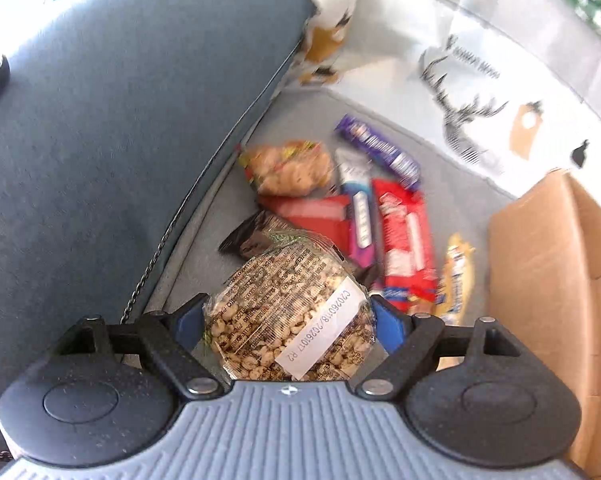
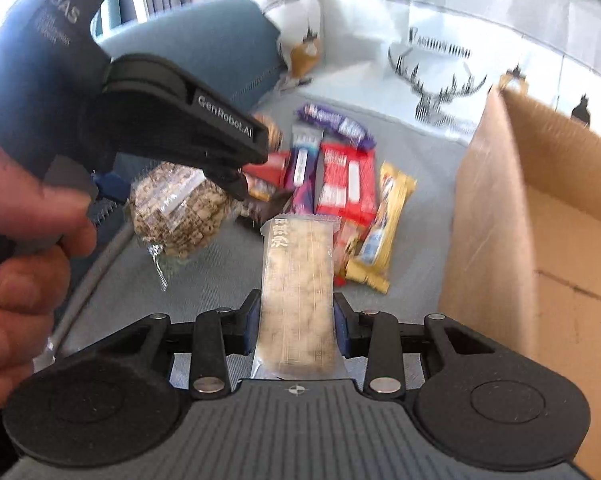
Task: Organize snacks
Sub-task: 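Carry the nut bag and puff bag over the box with both grippers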
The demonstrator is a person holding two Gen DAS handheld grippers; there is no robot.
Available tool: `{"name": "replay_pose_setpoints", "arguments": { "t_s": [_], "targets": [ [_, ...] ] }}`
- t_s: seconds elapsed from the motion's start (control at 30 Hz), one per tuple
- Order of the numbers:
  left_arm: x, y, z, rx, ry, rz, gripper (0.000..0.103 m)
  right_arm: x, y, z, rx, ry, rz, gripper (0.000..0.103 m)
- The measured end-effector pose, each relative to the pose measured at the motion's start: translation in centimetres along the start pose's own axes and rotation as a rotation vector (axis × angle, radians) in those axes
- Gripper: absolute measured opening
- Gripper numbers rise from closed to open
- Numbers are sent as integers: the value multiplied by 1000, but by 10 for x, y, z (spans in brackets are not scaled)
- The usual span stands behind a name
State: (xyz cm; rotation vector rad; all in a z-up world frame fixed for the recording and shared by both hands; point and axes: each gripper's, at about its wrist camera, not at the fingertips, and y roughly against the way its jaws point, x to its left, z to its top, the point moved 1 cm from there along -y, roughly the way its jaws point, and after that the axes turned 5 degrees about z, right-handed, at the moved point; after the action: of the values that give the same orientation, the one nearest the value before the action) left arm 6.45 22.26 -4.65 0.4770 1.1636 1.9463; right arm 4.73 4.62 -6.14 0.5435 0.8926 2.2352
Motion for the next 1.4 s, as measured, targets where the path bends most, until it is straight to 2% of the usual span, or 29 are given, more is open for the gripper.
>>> {"name": "replay_pose_setpoints", "arguments": {
  "t_s": [0.2, 0.33, 0.53, 0.67, 0.77, 0.83, 0.93, 1.4],
  "targets": [
    [-10, 26, 2, -112, -6, -71, 87, -2, 42, 7, -122, 21, 1, 38],
    [-15, 42, 3, -194, -6, -114, 87, -17, 76, 17, -206, 10, -7, 38],
    [-32, 57, 6, -271, -10, -174, 87, -71, 131, 36, -358, -7, -61, 38],
    [-55, 61, 6, -298, -46, -202, 87, -120, 148, 33, -436, -23, -158, 38],
    [-76, 63, 3, -317, -80, -226, 87, -161, 144, 16, -439, -129, -227, 38],
    [-93, 65, 0, -333, -104, -246, 87, -185, 136, 6, -390, -222, -255, 38],
    [-116, 69, -5, -361, -133, -283, 87, -207, 141, -1, -391, -292, -288, 38],
    [-213, 94, -64, -516, -417, -451, 87, -233, 152, -32, -363, -210, -413, 38]
  ]
}}
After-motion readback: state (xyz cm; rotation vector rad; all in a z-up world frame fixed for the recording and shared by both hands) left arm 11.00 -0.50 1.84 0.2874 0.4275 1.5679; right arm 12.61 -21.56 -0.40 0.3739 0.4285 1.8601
